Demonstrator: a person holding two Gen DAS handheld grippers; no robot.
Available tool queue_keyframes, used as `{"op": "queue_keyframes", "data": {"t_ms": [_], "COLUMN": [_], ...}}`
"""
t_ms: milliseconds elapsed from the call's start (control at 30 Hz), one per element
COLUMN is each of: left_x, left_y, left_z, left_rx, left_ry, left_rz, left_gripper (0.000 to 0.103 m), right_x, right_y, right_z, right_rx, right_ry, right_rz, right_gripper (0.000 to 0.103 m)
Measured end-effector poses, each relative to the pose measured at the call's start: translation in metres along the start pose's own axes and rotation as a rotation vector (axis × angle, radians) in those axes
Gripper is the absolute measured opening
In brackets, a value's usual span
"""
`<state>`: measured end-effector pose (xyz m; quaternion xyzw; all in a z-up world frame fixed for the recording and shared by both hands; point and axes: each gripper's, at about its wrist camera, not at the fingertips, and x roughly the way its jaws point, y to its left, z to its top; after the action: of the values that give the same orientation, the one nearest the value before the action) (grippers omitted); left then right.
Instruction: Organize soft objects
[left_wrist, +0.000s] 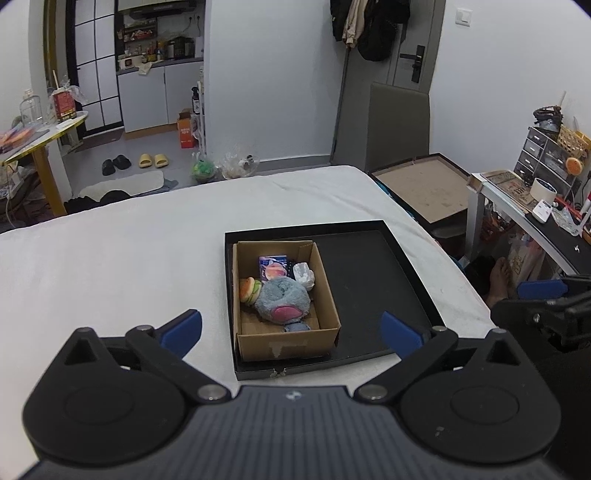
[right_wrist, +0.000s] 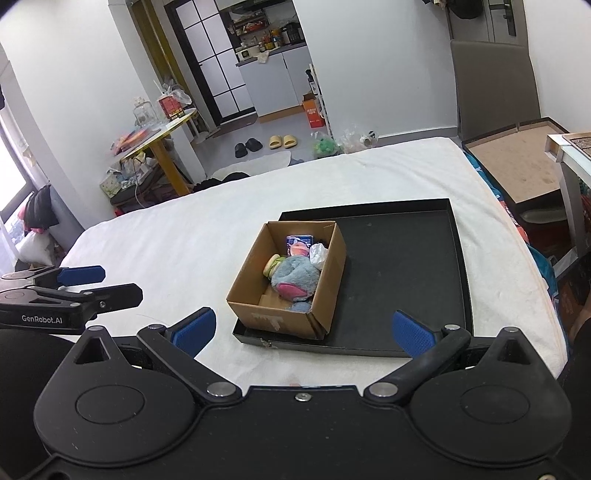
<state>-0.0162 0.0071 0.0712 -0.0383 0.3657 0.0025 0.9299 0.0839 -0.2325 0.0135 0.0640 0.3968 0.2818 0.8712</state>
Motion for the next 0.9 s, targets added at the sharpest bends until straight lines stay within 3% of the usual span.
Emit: {"op": "queue_keyframes", "data": {"t_ms": [900], "left_x": [-0.0086], "left_y": [-0.0006], "left_z": [-0.0047], "left_rx": [-0.033], "left_ry": [-0.007], "left_rz": [-0.014], "left_gripper": [0.103], "right_x": [-0.0064], "right_y": [0.0045], "right_z": [-0.0092], "right_rx": [-0.013], "right_ry": [0.007], "right_rz": [0.018], "right_gripper": [0.103]}}
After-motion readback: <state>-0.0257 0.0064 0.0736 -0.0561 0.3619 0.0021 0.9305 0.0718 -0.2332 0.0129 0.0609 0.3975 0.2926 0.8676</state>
